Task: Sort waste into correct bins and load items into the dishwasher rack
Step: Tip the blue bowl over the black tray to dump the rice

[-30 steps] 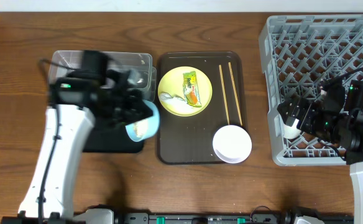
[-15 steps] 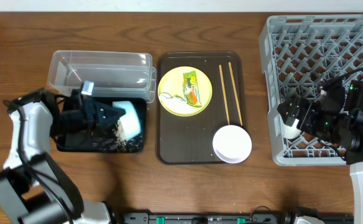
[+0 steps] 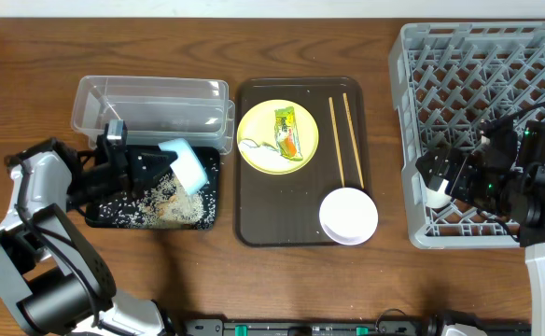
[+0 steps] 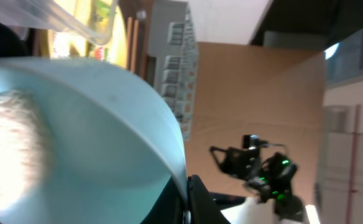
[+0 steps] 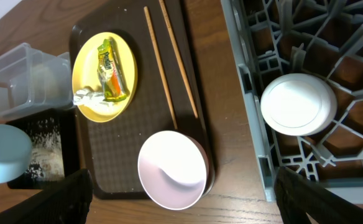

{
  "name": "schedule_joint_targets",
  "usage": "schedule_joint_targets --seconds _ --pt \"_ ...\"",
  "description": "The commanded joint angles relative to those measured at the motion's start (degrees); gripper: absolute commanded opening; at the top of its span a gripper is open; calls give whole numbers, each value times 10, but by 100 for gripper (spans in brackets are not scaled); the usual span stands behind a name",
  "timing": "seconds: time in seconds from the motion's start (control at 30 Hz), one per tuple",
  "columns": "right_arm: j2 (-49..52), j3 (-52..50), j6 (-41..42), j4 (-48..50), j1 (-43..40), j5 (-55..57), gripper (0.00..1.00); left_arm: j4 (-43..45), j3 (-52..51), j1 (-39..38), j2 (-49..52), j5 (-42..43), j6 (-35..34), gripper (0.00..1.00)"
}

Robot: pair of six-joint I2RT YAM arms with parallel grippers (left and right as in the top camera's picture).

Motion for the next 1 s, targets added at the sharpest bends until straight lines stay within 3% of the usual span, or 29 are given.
schedule_joint_targets --seconds 0.0,0.07,0.17,0.23,0.33,0.4,0.47,0.53,0.63,0.73,0.97 --pt "-1 10 -9 -1 6 -2 91 12 0 5 2 43 28 6" --pt "-1 10 -9 2 6 -2 91 17 0 5 7 28 -5 6" --pt "-1 10 -9 1 6 -2 91 5 -1 2 6 18 35 6" --pt "-1 10 -9 2 6 -2 91 17 -1 4 11 3 -22 6" --pt "-1 10 -9 0 6 -2 91 -6 -2 2 10 27 46 6" --pt "-1 10 -9 2 6 -2 91 -27 -2 1 12 19 17 6" --pt "-1 10 -9 2 6 -2 91 -90 -2 -12 9 28 80 6" --pt "-1 10 -9 2 6 -2 91 -73 0 -16 9 17 123 6" --pt "-1 10 -9 6 6 -3 91 -42 0 -3 11 24 25 6" --pt "-1 10 -12 1 6 -2 91 -80 0 -13 1 26 69 6" --pt "-1 10 -11 8 6 -3 91 -85 3 -24 -20 -29 67 6"
